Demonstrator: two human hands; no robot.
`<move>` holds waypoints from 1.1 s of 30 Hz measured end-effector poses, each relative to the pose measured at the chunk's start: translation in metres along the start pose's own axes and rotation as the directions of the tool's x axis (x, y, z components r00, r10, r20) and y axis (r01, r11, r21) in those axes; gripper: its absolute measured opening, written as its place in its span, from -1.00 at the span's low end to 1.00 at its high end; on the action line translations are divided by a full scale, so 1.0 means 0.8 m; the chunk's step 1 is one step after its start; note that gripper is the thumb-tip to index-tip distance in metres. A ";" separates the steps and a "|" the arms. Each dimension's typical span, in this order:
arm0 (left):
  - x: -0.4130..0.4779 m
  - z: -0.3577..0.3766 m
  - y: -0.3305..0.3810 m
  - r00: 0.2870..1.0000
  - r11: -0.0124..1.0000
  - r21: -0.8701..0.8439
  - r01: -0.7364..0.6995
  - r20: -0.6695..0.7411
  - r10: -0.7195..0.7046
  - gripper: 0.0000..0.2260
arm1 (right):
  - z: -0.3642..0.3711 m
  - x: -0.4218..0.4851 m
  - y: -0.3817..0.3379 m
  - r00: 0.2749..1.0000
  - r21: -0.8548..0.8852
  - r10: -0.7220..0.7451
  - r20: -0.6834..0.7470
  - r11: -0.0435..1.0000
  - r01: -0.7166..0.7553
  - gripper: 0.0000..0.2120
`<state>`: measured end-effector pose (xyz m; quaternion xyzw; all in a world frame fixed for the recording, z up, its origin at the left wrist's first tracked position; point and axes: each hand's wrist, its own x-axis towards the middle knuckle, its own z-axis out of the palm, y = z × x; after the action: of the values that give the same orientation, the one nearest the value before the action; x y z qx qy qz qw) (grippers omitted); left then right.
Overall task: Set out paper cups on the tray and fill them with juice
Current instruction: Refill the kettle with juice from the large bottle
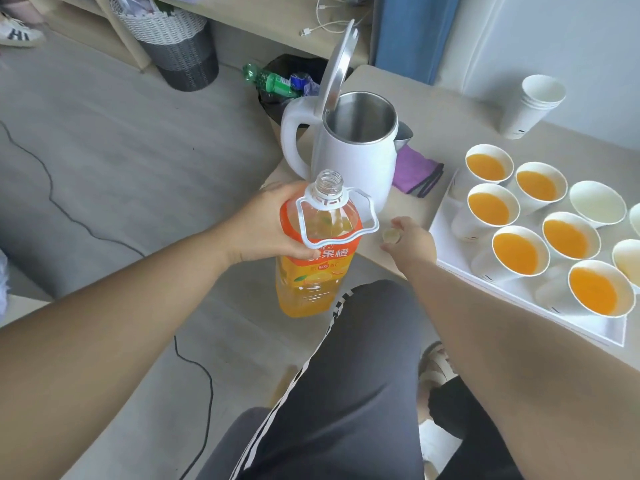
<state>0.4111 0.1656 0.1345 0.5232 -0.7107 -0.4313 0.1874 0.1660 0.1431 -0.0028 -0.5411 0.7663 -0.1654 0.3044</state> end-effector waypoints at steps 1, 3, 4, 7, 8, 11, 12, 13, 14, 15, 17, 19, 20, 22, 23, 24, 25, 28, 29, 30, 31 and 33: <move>0.000 -0.001 0.002 1.000 1.000 -0.012 -0.003 0.000 0.003 -0.33 | -0.005 -0.004 -0.003 0.999 -0.013 -0.032 -0.008 0.999 0.032 -0.51; -0.002 -0.003 0.007 1.000 1.000 -0.023 -0.015 0.004 0.015 -0.31 | -0.018 -0.015 -0.012 0.993 0.062 -0.108 -0.055 0.992 0.112 -0.53; -0.003 -0.006 0.011 1.000 0.999 -0.019 -0.031 0.005 0.031 -0.29 | -0.029 -0.024 -0.019 0.989 0.161 -0.141 -0.044 0.976 0.146 -0.51; -0.006 -0.015 0.029 0.998 0.998 -0.030 -0.062 -0.005 0.062 -0.25 | -0.062 -0.051 -0.036 0.910 0.503 -0.304 0.284 0.855 0.129 -0.17; -0.006 -0.019 0.039 0.998 0.996 -0.048 -0.069 0.001 0.070 -0.26 | -0.072 -0.059 -0.041 0.841 0.529 -0.366 0.398 0.841 0.116 -0.01; -0.007 -0.029 0.082 0.993 0.989 -0.092 -0.112 0.022 0.114 -0.37 | -0.100 -0.083 -0.060 0.725 0.514 -0.460 0.512 0.841 0.170 0.10; -0.006 -0.032 0.099 0.990 0.985 -0.107 -0.138 0.025 0.142 -0.38 | -0.112 -0.091 -0.067 0.717 0.522 -0.484 0.502 0.830 0.195 0.06; -0.005 -0.034 0.112 0.987 0.979 -0.132 -0.153 0.029 0.158 -0.38 | -0.121 -0.097 -0.074 0.710 0.546 -0.503 0.492 0.814 0.199 0.01; -0.004 -0.036 0.125 0.984 0.973 -0.158 -0.167 0.027 0.174 -0.39 | -0.133 -0.105 -0.081 0.711 0.580 -0.526 0.467 0.789 0.202 -0.03; -0.003 -0.036 0.140 0.981 0.966 -0.182 -0.183 0.024 0.190 -0.39 | -0.148 -0.113 -0.084 0.724 0.604 -0.542 0.426 0.766 0.217 -0.06; -0.002 -0.035 0.160 0.976 0.950 -0.232 -0.208 0.015 0.217 -0.39 | -0.175 -0.120 -0.081 0.750 0.605 -0.543 0.377 0.758 0.245 -0.09; -0.004 -0.028 0.179 0.965 0.930 -0.274 -0.246 0.016 0.260 -0.38 | -0.199 -0.130 -0.072 0.787 0.531 -0.516 0.338 0.795 0.294 -0.03; -0.004 -0.023 0.187 0.958 0.917 -0.296 -0.268 0.015 0.286 -0.39 | -0.211 -0.137 -0.067 0.806 0.494 -0.505 0.310 0.809 0.317 0.02; -0.003 -0.013 0.200 0.951 0.904 -0.323 -0.280 0.032 0.306 -0.38 | -0.227 -0.149 -0.055 0.829 0.455 -0.501 0.247 0.815 0.357 0.03; -0.003 -0.009 0.206 0.948 0.905 -0.324 -0.277 0.062 0.312 -0.35 | -0.234 -0.156 -0.050 0.843 0.443 -0.494 0.212 0.818 0.367 0.00; -0.004 -0.005 0.215 0.941 0.905 -0.325 -0.274 0.101 0.322 -0.31 | -0.243 -0.162 -0.045 0.859 0.441 -0.484 0.167 0.816 0.374 -0.03; -0.004 -0.002 0.220 0.940 0.910 -0.320 -0.264 0.128 0.318 -0.25 | -0.250 -0.167 -0.041 0.871 0.441 -0.474 0.133 0.815 0.376 -0.06; -0.013 0.006 0.238 0.955 0.898 -0.345 -0.272 0.016 0.296 -0.10 | -0.270 -0.180 -0.034 0.893 0.437 -0.445 0.074 0.819 0.372 -0.04; -0.020 0.010 0.244 0.936 0.889 -0.292 -0.352 -0.141 0.323 -0.11 | -0.279 -0.183 -0.034 0.900 0.414 -0.432 0.064 0.832 0.370 -0.02; -0.027 0.014 0.248 0.859 0.877 -0.142 -0.459 -0.324 0.397 -0.17 | -0.286 -0.186 -0.034 0.907 0.390 -0.418 0.053 0.845 0.366 -0.02; -0.034 0.020 0.252 0.711 0.829 0.107 -0.549 -0.462 0.531 -0.24 | -0.296 -0.189 -0.036 0.913 0.364 -0.405 0.043 0.858 0.363 -0.05; -0.041 0.038 0.255 0.424 0.644 0.538 -0.544 -0.486 0.764 -0.43 | -0.312 -0.193 -0.041 0.922 0.316 -0.386 0.030 0.879 0.358 -0.12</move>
<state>0.2828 0.2242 0.2888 0.3397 -0.7932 0.0140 0.5052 0.0637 0.2558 0.2502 -0.6318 0.5983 -0.3120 0.3816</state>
